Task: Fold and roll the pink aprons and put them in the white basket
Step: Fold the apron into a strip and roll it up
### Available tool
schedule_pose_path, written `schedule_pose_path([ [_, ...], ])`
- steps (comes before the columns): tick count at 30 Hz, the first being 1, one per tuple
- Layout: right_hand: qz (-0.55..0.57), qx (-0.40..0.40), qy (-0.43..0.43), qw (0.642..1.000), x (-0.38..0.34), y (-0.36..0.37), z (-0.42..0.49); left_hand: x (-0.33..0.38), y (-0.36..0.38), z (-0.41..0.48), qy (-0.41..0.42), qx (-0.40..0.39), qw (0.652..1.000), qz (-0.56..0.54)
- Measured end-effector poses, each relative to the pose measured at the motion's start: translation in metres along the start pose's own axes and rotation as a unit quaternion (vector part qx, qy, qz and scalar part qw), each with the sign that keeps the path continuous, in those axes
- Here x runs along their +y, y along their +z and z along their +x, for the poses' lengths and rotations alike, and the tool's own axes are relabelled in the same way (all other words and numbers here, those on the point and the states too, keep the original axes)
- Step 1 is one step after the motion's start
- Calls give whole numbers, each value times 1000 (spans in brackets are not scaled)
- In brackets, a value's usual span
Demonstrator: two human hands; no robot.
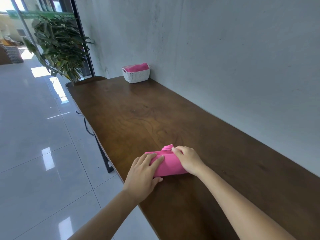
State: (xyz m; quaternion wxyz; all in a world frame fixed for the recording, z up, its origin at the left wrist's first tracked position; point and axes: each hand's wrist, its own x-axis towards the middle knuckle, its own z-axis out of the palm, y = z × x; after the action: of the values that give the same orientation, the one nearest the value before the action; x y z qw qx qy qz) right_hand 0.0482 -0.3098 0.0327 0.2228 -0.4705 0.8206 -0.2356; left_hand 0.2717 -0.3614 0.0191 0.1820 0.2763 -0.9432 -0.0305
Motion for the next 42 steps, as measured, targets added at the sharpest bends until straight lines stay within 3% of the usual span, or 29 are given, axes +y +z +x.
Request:
schedule_pose_path([
  [7, 17, -50, -48, 997, -4, -14, 5, -7, -11, 22, -7, -67, 998, 5],
  [12, 30, -24, -78, 996, -3, -16, -13, -13, -29, 37, -31, -145, 988, -46],
  [19, 77, -2, -127, 989, 12, -4, -51, -31, -45, 50, -39, -274, 949, -149],
  [26, 79, 0, -107, 991, 18, 8, -66, -34, -58, 58, -51, -370, 908, -189],
  [28, 83, -7, -93, 992, 16, 9, -65, -29, -58, 55, -46, -361, 920, -146],
  [31, 109, -24, -68, 991, 12, 9, -61, -19, -46, 43, -21, -248, 969, -13],
  [36, 123, -60, -11, 991, -2, 1, -57, 3, -26, 24, 37, -74, 996, -28],
  [42, 126, -60, 69, 988, -22, -5, -54, 10, -6, 14, 31, -50, 998, -8],
])
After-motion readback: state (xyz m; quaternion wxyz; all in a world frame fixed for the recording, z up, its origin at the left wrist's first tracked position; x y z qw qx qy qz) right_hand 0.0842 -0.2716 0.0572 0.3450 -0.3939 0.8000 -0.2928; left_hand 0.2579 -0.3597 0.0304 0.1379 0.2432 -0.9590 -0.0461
